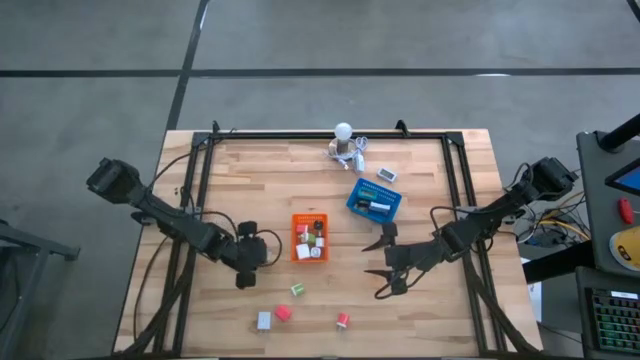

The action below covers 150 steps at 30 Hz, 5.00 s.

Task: Pick & Place Office items
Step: Put the sky blue charger adapter into the orange bin, then put the pink white charger adapter into the orange bin

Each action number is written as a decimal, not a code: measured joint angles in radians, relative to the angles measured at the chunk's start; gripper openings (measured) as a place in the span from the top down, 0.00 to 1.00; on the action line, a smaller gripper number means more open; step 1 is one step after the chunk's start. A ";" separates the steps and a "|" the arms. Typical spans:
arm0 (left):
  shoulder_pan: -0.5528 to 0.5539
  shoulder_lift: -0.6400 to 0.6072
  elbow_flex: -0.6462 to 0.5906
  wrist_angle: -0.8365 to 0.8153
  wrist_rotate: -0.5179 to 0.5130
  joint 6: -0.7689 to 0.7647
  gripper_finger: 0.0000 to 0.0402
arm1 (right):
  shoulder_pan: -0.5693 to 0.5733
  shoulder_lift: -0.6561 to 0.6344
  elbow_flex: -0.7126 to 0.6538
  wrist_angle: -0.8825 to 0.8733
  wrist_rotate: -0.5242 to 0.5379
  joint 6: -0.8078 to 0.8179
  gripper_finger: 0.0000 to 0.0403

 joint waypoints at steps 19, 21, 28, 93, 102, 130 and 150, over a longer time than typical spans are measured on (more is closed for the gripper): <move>0.005 -0.004 -0.237 0.846 -0.316 0.301 0.67 | -0.029 0.002 -0.279 0.672 -0.002 -0.175 0.38; 0.017 -0.004 -0.243 0.901 -0.316 0.331 0.67 | -0.041 0.002 -0.321 0.742 -0.002 -0.175 0.38; 0.120 0.002 -0.206 0.935 -0.179 0.310 0.67 | -0.080 0.002 -0.373 0.821 -0.002 -0.167 0.38; 0.248 0.256 0.564 -0.294 0.106 0.352 0.23 | -0.086 0.001 -0.362 0.747 0.010 -0.137 0.38; 0.166 0.247 0.563 -0.338 0.204 0.073 0.23 | -0.086 0.001 -0.363 0.747 0.010 -0.137 0.38; -0.114 0.248 0.521 -0.152 -0.152 -0.105 0.23 | 0.068 0.131 -0.235 0.642 -0.013 -0.099 0.38; -0.117 0.248 0.354 -0.014 -0.165 -0.134 0.23 | 0.117 0.512 0.401 -0.127 -0.262 -0.179 0.38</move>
